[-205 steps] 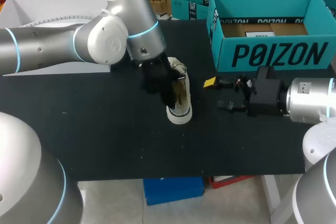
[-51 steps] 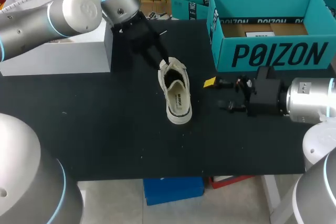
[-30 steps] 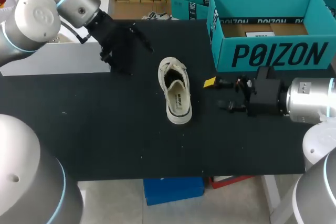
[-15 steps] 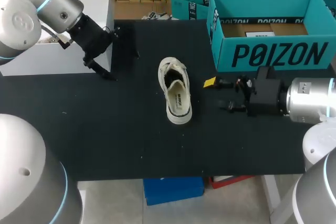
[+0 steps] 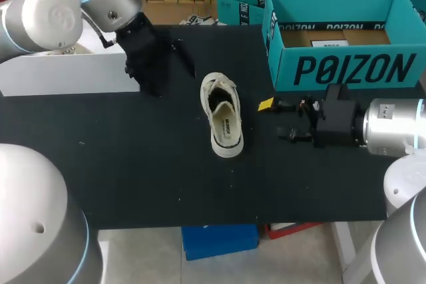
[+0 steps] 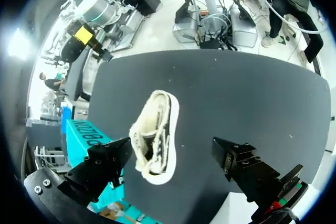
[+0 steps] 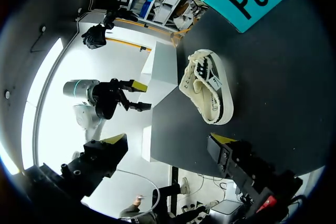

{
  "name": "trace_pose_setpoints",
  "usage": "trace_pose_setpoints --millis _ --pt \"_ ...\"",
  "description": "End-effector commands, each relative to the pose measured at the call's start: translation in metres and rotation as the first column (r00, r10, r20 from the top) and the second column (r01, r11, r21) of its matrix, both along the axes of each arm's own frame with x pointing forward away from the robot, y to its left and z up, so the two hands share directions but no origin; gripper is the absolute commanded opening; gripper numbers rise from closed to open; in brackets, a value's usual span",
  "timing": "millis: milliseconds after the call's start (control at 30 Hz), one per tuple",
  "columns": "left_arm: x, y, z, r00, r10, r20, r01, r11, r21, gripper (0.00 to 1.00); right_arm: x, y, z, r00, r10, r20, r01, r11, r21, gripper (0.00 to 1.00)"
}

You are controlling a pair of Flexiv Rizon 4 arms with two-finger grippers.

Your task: Take the shoe out of the shoebox, open the shoe tongue, remove and reinsert the insole, then place the shoe into the shoebox

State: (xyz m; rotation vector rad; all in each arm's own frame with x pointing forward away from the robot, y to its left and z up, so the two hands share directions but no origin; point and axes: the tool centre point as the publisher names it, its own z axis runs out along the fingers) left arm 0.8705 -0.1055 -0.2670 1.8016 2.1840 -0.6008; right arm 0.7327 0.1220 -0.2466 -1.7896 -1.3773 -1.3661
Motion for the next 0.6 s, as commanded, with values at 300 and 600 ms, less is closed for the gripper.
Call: trace_pose_setpoints --millis 300,600 --pt "0.024 -0.031 -0.042 0.995 -0.090 0.034 0.084 0.984 0.156 1.00 0.000 0.000 0.000 1.000 -0.001 -0.001 0.001 1.000 -0.002 1.00" --pt "0.030 -0.042 -0.066 0.987 -0.153 0.056 0.137 0.965 0.225 0.97 0.000 0.000 0.000 1.000 -0.001 -0.001 0.001 1.000 -0.002 1.00"
